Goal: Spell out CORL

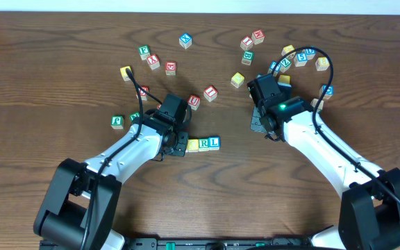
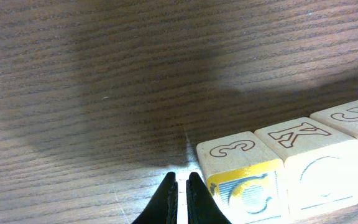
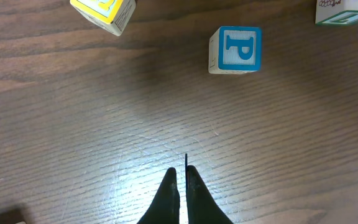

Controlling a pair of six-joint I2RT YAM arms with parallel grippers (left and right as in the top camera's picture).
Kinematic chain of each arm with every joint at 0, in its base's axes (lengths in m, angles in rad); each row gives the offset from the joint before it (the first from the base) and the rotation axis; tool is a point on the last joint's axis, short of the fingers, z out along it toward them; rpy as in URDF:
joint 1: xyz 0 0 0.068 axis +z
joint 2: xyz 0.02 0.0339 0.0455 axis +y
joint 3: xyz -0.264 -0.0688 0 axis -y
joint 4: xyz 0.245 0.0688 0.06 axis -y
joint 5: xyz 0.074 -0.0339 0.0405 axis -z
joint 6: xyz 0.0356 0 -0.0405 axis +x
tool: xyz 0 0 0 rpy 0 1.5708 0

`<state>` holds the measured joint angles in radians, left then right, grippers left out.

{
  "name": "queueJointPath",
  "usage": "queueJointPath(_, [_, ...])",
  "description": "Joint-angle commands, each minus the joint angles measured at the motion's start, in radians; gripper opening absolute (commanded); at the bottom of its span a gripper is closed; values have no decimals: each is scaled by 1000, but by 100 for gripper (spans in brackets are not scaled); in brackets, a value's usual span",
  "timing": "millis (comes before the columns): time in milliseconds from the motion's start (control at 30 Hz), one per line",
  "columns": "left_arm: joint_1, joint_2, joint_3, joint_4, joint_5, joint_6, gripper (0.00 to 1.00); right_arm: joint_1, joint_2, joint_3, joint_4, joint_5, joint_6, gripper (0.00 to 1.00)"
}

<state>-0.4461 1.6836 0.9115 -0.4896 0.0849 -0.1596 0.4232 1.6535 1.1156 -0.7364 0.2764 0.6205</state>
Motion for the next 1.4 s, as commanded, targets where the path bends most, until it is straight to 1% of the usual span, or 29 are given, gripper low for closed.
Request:
queueJointPath(0, [2,7,28,2,9,10,7,5,-11,16,-1,9,11,1])
queueJointPath(333, [2,7,27,0,-2,10,8,5,-11,16,-2,9,10,1])
queueJointPath(533, [2,7,26,-26,-90,9,7,3,-11,16,-1,12,6,1])
queueJointPath(667, [2,7,11,-59,-203,8,7,2,-11,16,-7,52,-17,1])
queueJointPath(767, [5,7,-3,-60,-251,8,7,2,-11,16,-13,69,-27,1])
queueJointPath(1200, [5,6,-3,-31,-257,-18,7,2,-11,16,-4,69,-27,1])
queueJointPath(1367, [15,-35,3,-25,-262,-18,7,-3,-11,16,-4,85,-29,1])
